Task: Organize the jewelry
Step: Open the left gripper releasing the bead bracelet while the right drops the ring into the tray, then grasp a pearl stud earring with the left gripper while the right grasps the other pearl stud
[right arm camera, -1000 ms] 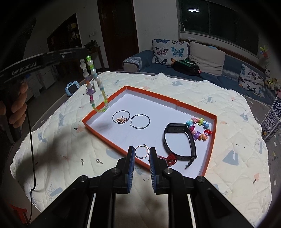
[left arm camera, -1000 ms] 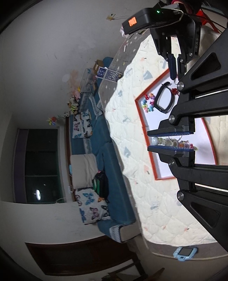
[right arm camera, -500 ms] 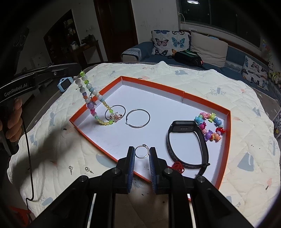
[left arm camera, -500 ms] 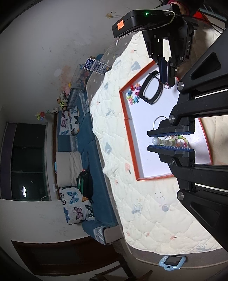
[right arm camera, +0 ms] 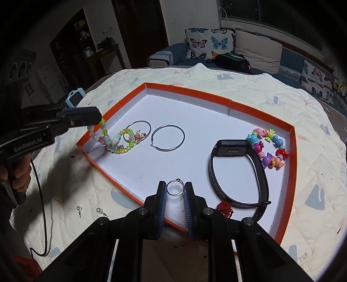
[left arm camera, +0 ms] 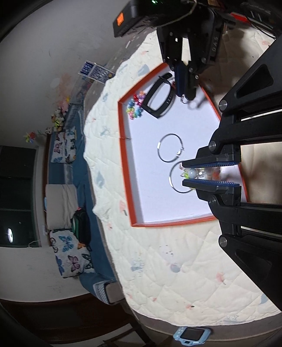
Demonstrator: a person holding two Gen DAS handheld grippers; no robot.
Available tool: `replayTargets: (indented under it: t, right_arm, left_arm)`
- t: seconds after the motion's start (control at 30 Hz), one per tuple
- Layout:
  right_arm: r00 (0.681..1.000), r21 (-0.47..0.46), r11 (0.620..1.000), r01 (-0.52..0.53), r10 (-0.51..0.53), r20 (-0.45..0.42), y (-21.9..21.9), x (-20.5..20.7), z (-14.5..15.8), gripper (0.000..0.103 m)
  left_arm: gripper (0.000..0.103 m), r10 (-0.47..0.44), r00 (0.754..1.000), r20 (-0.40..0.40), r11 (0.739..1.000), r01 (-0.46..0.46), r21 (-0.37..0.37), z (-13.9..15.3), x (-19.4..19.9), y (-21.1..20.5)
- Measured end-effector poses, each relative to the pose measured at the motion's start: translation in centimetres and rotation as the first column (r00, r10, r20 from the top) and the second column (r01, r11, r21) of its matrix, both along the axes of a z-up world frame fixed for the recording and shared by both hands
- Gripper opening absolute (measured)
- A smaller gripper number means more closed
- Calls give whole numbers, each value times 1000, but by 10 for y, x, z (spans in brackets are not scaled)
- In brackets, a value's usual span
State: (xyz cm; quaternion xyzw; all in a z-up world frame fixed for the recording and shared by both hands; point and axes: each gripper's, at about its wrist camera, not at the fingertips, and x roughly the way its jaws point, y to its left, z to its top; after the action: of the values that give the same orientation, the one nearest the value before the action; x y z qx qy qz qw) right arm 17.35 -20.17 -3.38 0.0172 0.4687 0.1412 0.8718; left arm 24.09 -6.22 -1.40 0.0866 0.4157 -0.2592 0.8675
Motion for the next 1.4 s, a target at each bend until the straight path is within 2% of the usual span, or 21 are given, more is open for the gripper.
replayTargets:
  t: [0.17,0.33,0.5,0.53,0.6,0.63,0.67,0.8,0.97,1.2,1.4]
  right_arm:
    - [1000,20,1000,-2,2,-12,0,0,-2,20]
    - [1000,9,1000,-4,4,0,3,-1,1,30]
    - [1000,11,1000,7,-7,23,3,-8,9,31]
    - [1000,13,1000,7,-7,28,3,-10,11,31]
    - [999,10,1000,5,-5,40,5,-16,16,31]
    - [999,13,1000,4,-5,44,7,-17,17,30]
    - [999,18,1000,2,-2,47,8,-19,18,30]
    - [999,37,999,-10,8,49,16,-31,18,30]
    - [999,55,998,-42,41,23,32,-46,8,30]
    - [998,87,994,-68,68,3,55,-52,-1,30]
    - [998,78,995,-55,55,-10,67,-50,-9,30]
  left_arm:
    - [11,12,1000,-23,1000,-11,28,-9,1,-1]
    - [12,22,999,-30,999,-21,44,-12,0,-3]
    - [14,35,999,-25,999,-34,38,-6,-7,1]
    - [16,36,999,-21,999,-35,35,-4,-10,1]
    - [33,46,999,-7,999,-45,28,1,-16,3]
    - [47,53,999,4,998,-53,23,4,-21,5]
    - [53,60,998,18,998,-60,16,7,-25,7]
    - [53,67,997,36,998,-67,-12,18,-46,14]
    - [53,78,996,34,997,-77,-15,18,-72,23]
    - [53,96,995,5,995,-95,-17,0,-108,38]
    - [53,108,994,-25,994,-108,-23,-18,-129,50]
